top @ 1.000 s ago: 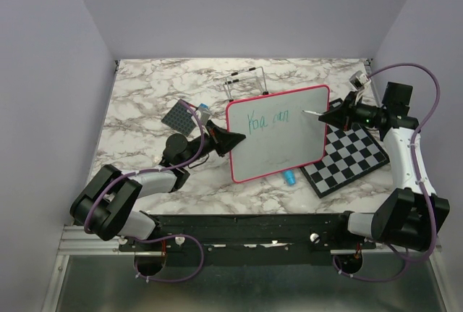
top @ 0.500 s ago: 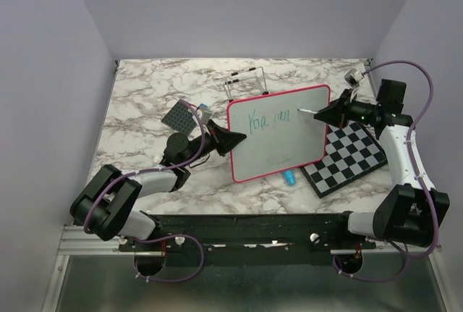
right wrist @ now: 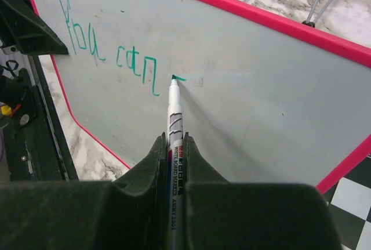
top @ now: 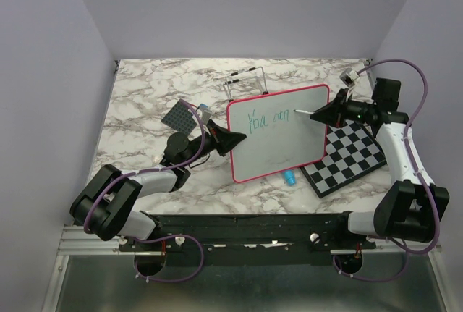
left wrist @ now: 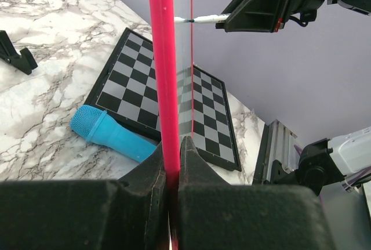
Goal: Write a sentence on the whiteboard
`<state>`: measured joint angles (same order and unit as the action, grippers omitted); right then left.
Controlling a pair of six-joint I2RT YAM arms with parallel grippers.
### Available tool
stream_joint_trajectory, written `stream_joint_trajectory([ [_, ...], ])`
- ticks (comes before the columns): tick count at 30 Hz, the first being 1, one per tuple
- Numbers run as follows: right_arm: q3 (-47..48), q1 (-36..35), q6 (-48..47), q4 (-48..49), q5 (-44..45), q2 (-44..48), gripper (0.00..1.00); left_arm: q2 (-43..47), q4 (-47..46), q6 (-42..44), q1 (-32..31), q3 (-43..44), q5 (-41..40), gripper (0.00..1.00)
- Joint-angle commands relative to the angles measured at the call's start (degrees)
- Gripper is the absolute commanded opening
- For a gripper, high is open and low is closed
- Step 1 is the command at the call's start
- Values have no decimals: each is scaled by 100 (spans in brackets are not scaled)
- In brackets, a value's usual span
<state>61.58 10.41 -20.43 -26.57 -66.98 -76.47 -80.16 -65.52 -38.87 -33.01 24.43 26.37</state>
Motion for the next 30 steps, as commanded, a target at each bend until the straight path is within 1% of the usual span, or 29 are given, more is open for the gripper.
stream_joint_trajectory([
  [1,205,-110,-128,-32,-34,-88,1,-35,417,662,-30,18,35,0],
  [8,197,-110,-664,-664,45,-106,1,-52,434,679,-30,36,17,0],
  [14,117,-101,-866,-894,185,-9,1,-61,434,688,-30,45,17,0],
  [21,187,-22,-647,-745,431,70,1,-35,461,706,-30,27,17,0],
  [30,328,40,-190,-279,537,106,1,-52,461,706,-21,53,35,0],
])
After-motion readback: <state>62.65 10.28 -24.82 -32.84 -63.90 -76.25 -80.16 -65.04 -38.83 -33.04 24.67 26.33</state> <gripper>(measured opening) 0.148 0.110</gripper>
